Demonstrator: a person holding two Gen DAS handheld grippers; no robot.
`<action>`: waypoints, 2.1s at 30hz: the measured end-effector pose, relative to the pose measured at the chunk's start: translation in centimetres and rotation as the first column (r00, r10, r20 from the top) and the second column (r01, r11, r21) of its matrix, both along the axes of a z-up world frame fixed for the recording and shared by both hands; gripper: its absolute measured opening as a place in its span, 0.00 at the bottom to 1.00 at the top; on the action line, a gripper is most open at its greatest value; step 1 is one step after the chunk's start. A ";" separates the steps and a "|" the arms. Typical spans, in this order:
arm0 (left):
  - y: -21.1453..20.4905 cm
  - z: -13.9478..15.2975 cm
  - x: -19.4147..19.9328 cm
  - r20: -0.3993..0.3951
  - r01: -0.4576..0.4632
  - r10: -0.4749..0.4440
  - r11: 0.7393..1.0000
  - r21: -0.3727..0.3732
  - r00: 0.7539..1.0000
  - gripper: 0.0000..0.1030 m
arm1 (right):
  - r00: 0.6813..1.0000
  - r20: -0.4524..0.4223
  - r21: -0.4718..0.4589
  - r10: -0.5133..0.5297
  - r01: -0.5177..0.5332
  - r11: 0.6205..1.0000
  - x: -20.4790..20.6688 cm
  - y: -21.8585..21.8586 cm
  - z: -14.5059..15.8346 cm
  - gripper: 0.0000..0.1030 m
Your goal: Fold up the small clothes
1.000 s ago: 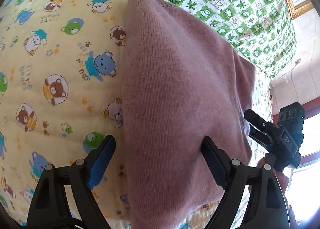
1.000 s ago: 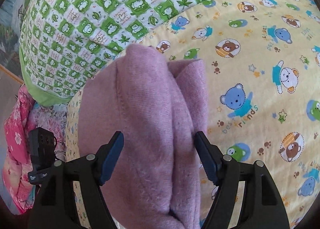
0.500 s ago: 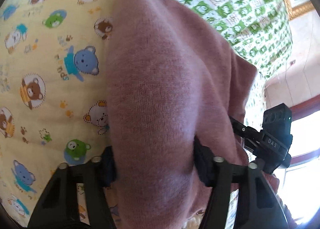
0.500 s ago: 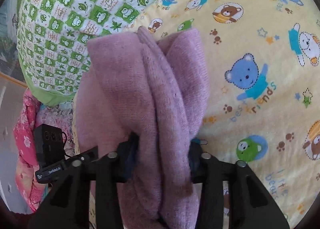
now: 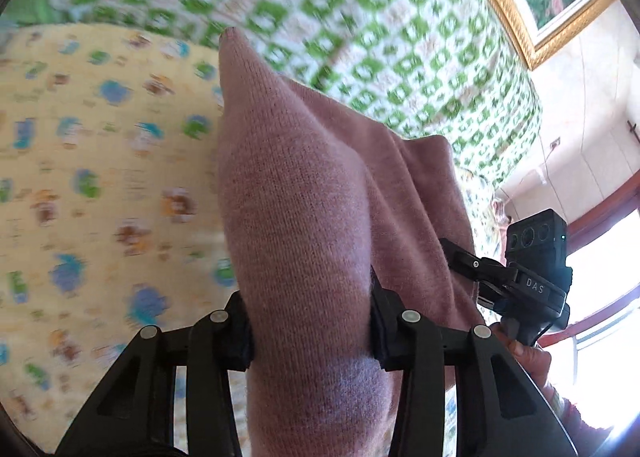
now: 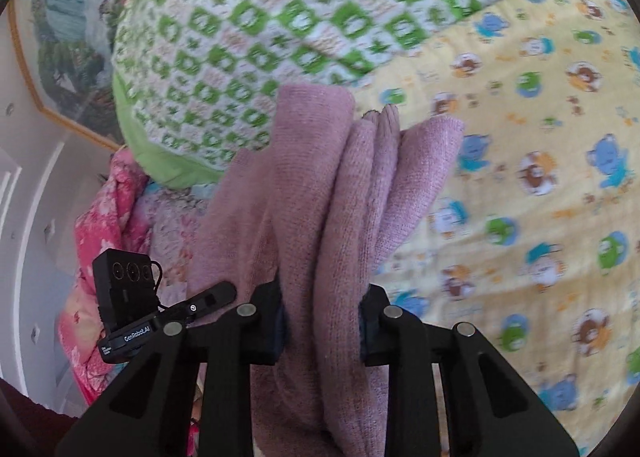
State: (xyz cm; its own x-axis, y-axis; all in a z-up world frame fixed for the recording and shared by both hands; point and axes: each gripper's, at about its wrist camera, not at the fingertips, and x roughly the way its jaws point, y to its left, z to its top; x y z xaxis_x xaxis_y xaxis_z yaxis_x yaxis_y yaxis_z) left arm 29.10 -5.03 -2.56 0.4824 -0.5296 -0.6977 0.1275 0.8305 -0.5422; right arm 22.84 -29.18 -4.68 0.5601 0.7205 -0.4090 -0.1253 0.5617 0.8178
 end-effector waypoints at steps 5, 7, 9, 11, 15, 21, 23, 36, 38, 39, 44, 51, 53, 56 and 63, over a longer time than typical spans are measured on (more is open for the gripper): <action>5.2 0.5 -3.4 0.017 -0.053 0.052 0.998 0.034 0.998 0.42 | 0.996 0.014 0.014 0.093 -0.093 0.996 0.6 4.9 -0.1 0.27; 7.2 -0.3 -4.6 0.001 -0.073 0.073 0.997 0.034 0.997 0.42 | 0.991 0.003 0.016 0.135 -0.135 0.991 0.9 6.7 -1.0 0.27; 8.4 -1.7 -5.3 -0.023 -0.093 0.094 0.995 0.038 0.995 0.42 | 0.985 -0.021 0.003 0.174 -0.174 0.985 1.2 8.5 -2.1 0.27; 9.2 -3.4 -5.7 -0.057 -0.103 0.106 0.993 0.054 0.993 0.42 | 0.979 -0.050 -0.011 0.197 -0.198 0.980 1.5 9.7 -3.2 0.27; 9.9 -6.3 -6.2 -0.101 -0.095 0.104 0.991 0.091 0.989 0.46 | 0.973 -0.112 -0.080 0.202 -0.212 0.974 1.9 10.3 -5.7 0.28; 11.2 -8.1 -6.8 -0.122 -0.130 0.137 0.989 0.067 0.983 0.64 | 0.974 -0.134 -0.092 0.181 -0.194 0.977 2.3 9.4 -7.0 0.46; 11.5 -8.3 -6.9 -0.131 -0.140 0.148 0.988 0.071 0.980 0.70 | 0.978 -0.134 -0.114 0.160 -0.176 0.978 2.2 8.9 -6.8 0.47; 11.9 -6.5 -11.6 -0.149 -0.141 0.157 0.983 0.116 0.976 0.72 | 0.998 -0.024 -0.150 0.060 -0.063 0.987 -2.8 6.8 -1.4 0.48; 11.9 -6.0 -12.4 -0.144 -0.152 0.168 0.982 0.116 0.975 0.72 | 0.998 -0.011 -0.155 0.067 -0.068 0.985 -3.5 7.1 -0.8 0.48; 11.8 -5.5 -12.9 -0.134 -0.154 0.169 0.981 0.119 0.976 0.72 | 0.998 -0.005 -0.162 0.069 -0.068 0.984 -3.6 7.3 -0.5 0.48; 8.8 -2.2 -14.2 -0.052 -0.051 0.056 0.994 0.099 0.997 0.72 | 0.996 0.023 -0.200 0.081 -0.075 0.977 -2.3 8.1 0.6 0.48; -0.3 -1.1 -13.2 0.013 0.199 -0.205 0.962 0.187 0.979 0.70 | 0.991 0.038 -0.236 0.129 -0.116 0.965 2.4 9.1 1.4 0.48; -1.2 -1.7 -12.8 0.006 0.219 -0.224 0.958 0.186 0.975 0.70 | 0.990 0.024 -0.257 0.135 -0.125 0.958 3.4 9.5 1.1 0.48; -1.9 -3.5 -11.7 -0.041 0.234 -0.230 0.957 0.171 0.972 0.67 | 0.990 -0.008 -0.271 0.140 -0.136 0.953 4.9 9.9 -0.1 0.42; -3.6 -4.3 -10.8 -0.054 0.276 -0.271 0.950 0.145 0.961 0.56 | 0.988 -0.007 -0.235 0.154 -0.151 0.960 6.0 9.6 -1.6 0.09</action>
State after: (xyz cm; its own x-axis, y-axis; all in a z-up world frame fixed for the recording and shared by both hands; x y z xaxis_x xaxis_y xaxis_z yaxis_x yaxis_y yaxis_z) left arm 18.34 -8.63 -6.83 0.3092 -0.5268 -0.7918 0.3455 0.8379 -0.4225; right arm 28.85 -19.59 -6.24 0.4564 0.6825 -0.5709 -0.2326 0.7108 0.6639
